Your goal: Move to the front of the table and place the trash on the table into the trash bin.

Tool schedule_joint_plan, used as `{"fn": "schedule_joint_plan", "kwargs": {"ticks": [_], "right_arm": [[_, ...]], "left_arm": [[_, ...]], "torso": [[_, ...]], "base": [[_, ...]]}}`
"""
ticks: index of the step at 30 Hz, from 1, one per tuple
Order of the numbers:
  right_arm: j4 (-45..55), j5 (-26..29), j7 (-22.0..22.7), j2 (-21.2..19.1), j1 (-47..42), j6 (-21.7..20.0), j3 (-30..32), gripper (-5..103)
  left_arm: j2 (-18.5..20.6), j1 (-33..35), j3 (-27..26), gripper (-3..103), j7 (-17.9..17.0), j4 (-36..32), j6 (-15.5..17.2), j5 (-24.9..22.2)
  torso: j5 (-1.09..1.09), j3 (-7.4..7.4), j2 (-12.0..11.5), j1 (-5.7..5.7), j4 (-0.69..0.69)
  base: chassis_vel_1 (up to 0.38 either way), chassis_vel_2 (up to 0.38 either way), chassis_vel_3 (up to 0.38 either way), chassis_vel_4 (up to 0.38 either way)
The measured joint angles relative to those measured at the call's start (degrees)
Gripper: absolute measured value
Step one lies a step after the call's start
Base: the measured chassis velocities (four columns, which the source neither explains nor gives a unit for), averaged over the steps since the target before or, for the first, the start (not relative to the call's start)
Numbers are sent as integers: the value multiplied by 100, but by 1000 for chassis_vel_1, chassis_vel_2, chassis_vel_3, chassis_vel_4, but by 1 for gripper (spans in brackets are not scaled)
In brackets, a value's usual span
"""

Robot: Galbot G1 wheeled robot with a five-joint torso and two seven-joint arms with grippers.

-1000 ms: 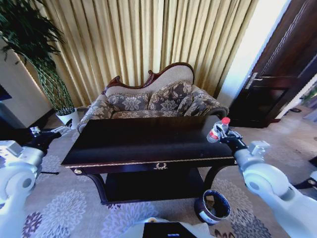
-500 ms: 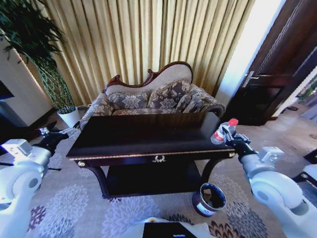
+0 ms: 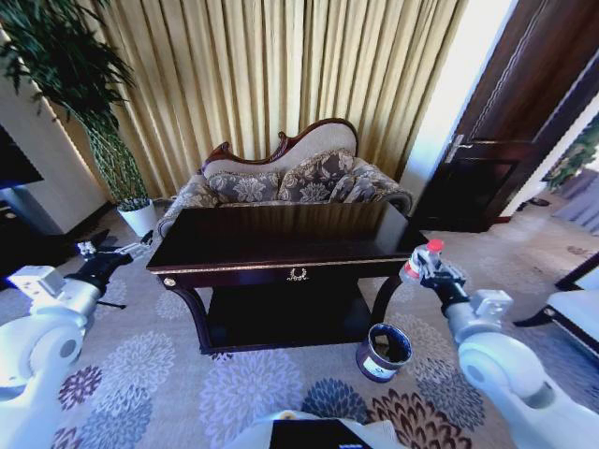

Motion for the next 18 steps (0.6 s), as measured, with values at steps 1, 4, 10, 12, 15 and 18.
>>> {"fn": "schedule_joint_plan", "kwargs": {"ticks": [1, 4, 10, 12, 15, 18], "right_arm": [[-293, -103, -4, 65, 92, 0, -191, 24], [-787, -245, -5, 158, 348, 30, -495, 24], [-2259, -588, -252, 378, 1026, 187, -929, 24], [-2529, -655, -311, 419, 1141, 214, -974, 24], [-3960, -820, -514, 630, 1892, 388, -1301, 24], [-4386, -831, -531, 711, 2134, 449, -1479, 24]], "left_arm": [[-25, 19, 20, 100, 1, -20, 0, 4], [-55, 43, 45, 100, 2, -57, -1, 13], [-55, 111, -29, 100, -2, -161, -12, 8], [-55, 137, -56, 100, -3, -170, -21, 7], [-77, 315, -152, 100, -3, -231, -122, 8], [-100, 355, -148, 100, -3, -238, -160, 21]], "torso": [[2, 2, -2, 2, 1], [1, 5, -6, 9, 2], [2, 4, -6, 8, 2], [1, 3, -5, 7, 1], [-1, 2, -3, 4, 1], [0, 3, -4, 5, 1]], "base": [[0, 0, 0, 0], [0, 0, 0, 0], [0, 0, 0, 0], [0, 0, 0, 0], [0, 0, 0, 0], [0, 0, 0, 0]]}}
